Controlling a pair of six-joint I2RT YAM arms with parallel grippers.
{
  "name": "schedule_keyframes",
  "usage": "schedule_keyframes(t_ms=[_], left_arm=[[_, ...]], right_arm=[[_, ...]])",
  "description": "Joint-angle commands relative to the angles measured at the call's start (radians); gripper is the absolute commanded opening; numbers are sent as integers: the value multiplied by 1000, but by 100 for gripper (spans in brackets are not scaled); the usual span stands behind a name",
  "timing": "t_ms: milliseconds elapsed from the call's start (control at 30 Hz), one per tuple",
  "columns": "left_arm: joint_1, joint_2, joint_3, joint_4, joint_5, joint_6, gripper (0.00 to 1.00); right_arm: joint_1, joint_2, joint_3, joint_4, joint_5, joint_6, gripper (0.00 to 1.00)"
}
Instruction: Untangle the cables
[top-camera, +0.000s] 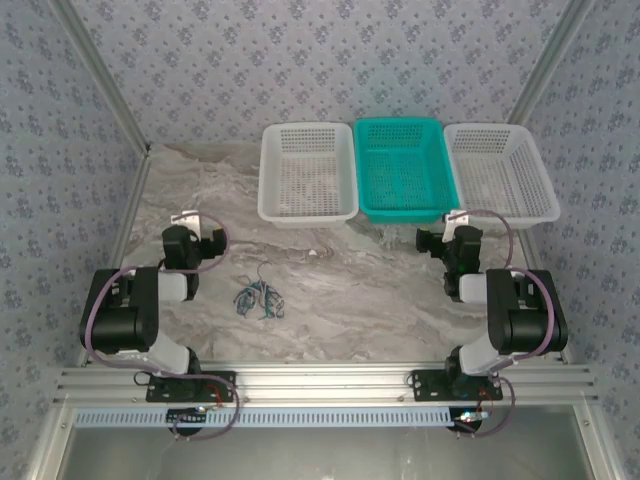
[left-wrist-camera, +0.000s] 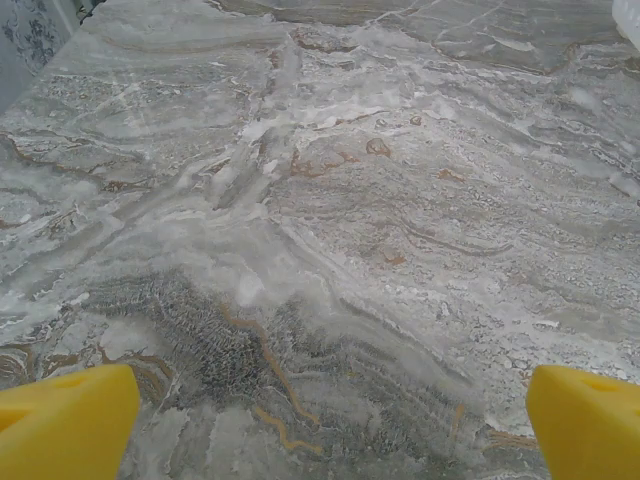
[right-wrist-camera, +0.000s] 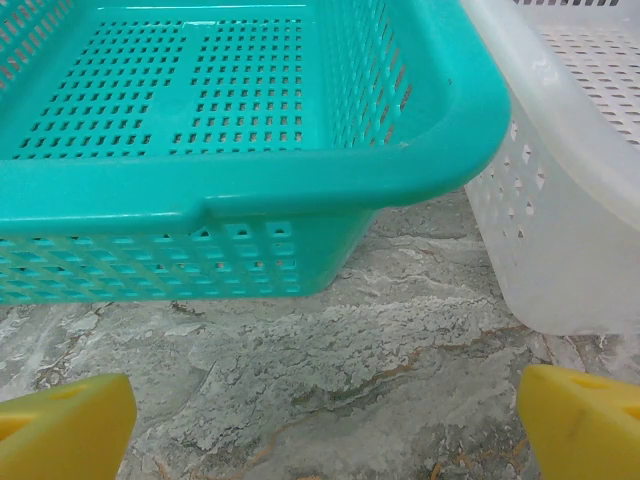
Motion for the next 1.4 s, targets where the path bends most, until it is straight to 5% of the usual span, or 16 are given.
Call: schedule_keyframes(t_ms=[0, 633, 700, 767, 833, 933, 1000, 1100, 1233, 1367], left_arm=[[-2, -7, 7, 41, 12, 4, 100], [0, -7, 7, 41, 14, 3, 99], [0, -6, 7, 41, 15, 3, 99], [0, -7, 5, 43, 15, 2, 100], [0, -8, 3, 48, 14, 5, 99], [-10, -47, -9, 39, 13, 16, 99], [-21, -99, -26, 23, -12, 20, 99], [-31, -233, -25, -117, -45, -10, 99], [-75, -467, 84, -535, -126, -132, 99], [-93, -582, 211, -868, -40, -356, 99]], right_arm=[[-3, -6, 21, -12, -6, 0, 100], [4, -10, 15, -1, 10, -5, 100], [33, -49, 11, -19, 119, -2, 100], [68, -179, 50, -215, 270, 38, 100], [68, -308, 143, -541, 396, 267, 100], [37, -438, 315, -974, 390, 593, 100], [42, -480, 379, -1081, 291, 619, 100], [99, -547, 416, -1093, 129, 567, 100], [244, -559, 493, -1110, 29, 527, 100], [426, -457, 593, -1133, -36, 513, 100]])
